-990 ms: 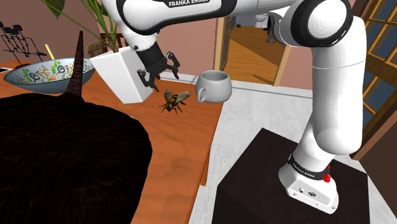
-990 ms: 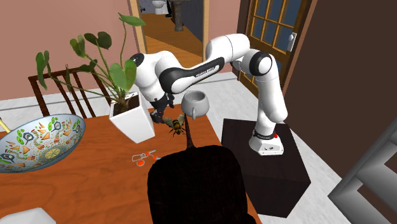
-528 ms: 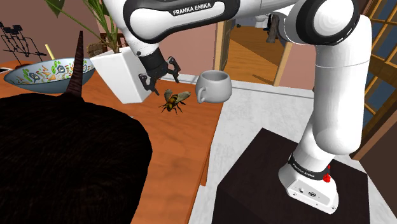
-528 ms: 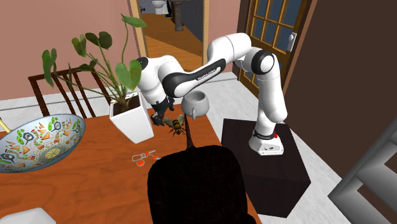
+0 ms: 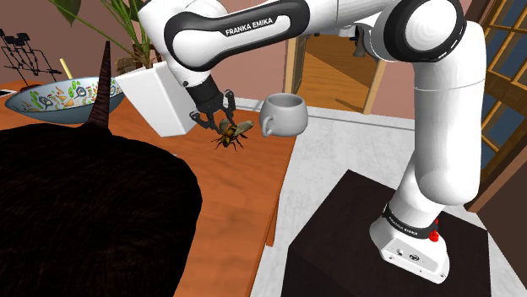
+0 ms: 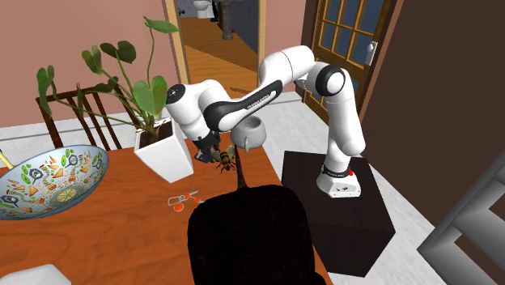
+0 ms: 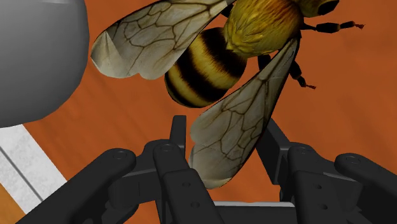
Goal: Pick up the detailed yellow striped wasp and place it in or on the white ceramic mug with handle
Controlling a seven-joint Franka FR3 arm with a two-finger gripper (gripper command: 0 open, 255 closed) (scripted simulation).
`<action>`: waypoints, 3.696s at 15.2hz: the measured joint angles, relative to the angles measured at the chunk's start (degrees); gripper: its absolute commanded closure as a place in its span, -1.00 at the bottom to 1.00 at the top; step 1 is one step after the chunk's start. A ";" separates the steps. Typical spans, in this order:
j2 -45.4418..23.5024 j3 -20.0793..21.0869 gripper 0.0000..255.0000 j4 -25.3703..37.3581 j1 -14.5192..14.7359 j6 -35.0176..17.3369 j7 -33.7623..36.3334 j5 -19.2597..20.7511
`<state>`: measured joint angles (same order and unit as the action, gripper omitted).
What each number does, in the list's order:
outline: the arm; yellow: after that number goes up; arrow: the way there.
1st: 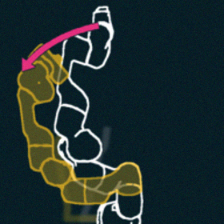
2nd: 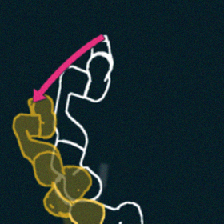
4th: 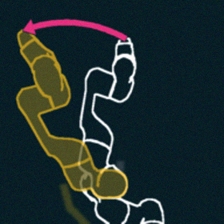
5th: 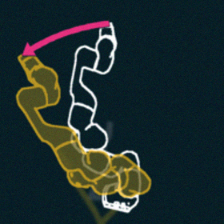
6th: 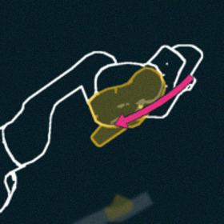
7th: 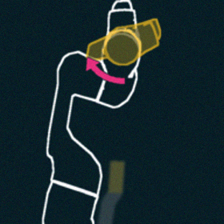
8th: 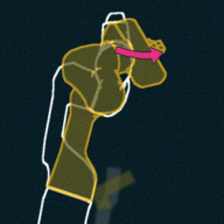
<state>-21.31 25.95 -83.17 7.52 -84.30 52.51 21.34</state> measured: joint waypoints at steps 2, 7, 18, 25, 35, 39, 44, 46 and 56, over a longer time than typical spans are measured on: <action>-0.28 -0.04 1.00 0.43 0.08 0.28 -0.04 0.10; -0.34 -0.06 1.00 0.47 0.10 0.29 0.08 0.12; -0.89 0.14 1.00 8.17 1.38 7.73 -1.41 0.24; -2.16 0.07 1.00 15.57 2.69 13.74 -2.77 1.08; -7.53 -0.57 1.00 32.24 7.03 24.76 -5.21 4.31; -12.97 -1.93 1.00 44.95 11.14 31.50 -7.72 7.44; -1.84 0.56 1.00 27.89 2.28 25.59 -8.30 3.41; 4.06 0.53 1.00 19.36 -1.92 21.99 -10.01 1.16; 23.18 -4.34 1.00 -5.35 -12.36 11.31 -20.94 -4.58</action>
<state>1.87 21.60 -88.52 -4.84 -72.99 31.57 16.77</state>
